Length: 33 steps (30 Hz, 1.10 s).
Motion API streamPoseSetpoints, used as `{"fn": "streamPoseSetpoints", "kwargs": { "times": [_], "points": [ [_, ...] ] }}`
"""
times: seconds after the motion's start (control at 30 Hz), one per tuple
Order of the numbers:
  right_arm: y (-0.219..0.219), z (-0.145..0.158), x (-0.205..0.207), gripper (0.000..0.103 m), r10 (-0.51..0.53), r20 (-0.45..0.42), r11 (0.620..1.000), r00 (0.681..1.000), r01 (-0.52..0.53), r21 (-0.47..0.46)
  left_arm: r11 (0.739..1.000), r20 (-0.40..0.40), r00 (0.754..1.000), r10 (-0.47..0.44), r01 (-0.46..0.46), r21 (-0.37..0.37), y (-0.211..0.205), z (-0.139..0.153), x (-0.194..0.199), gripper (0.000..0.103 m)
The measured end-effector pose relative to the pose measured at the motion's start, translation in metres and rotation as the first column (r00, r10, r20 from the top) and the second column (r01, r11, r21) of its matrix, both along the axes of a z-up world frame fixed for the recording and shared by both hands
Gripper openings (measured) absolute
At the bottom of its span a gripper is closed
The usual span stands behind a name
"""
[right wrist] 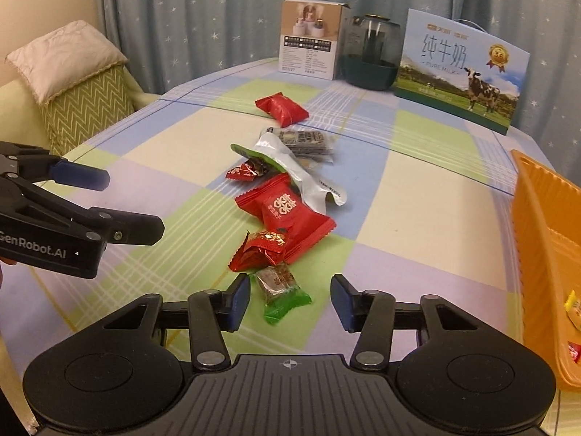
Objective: Organize snacks
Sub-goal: 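Grasp the red wrapped candy with the left tool while the right tool grasps the green-wrapped brown candy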
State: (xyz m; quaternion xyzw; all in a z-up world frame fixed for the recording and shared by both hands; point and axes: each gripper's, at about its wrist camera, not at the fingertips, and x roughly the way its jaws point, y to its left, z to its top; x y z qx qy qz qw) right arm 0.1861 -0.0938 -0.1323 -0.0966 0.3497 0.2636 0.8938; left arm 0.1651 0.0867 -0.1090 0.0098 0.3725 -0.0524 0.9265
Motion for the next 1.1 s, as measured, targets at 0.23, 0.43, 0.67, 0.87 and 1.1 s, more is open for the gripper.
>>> {"fn": "streamPoseSetpoints", "kwargs": {
  "times": [0.23,0.43,0.67,0.87,1.1],
  "points": [
    [0.005,-0.002,-0.001,0.026,0.032,0.003,0.999,0.999,-0.032,-0.006,1.0,-0.006,1.0,-0.017,0.017,-0.011,-0.003,-0.003,0.003,0.088],
    [-0.009,0.005,-0.006,0.023,-0.017,-0.02,1.0,1.0,0.018,0.017,0.997,0.002,0.997,-0.075,0.075,0.004,-0.015,-0.004,0.003,0.088],
    [-0.045,0.012,-0.005,0.023,-0.157,-0.027,0.988,0.987,0.157,-0.002,0.979,-0.001,0.98,-0.201,0.2,0.045,-0.042,-0.009,0.01,0.079],
    [-0.064,0.011,-0.002,0.023,-0.235,-0.033,0.972,0.971,0.235,-0.014,0.947,-0.014,0.953,-0.303,0.303,0.104,-0.07,-0.019,0.023,0.059],
    [-0.073,0.009,0.002,0.023,-0.275,-0.047,0.961,0.96,0.275,-0.006,0.95,-0.028,0.951,-0.309,0.31,0.024,-0.085,-0.024,0.036,0.057]
  ]
}}
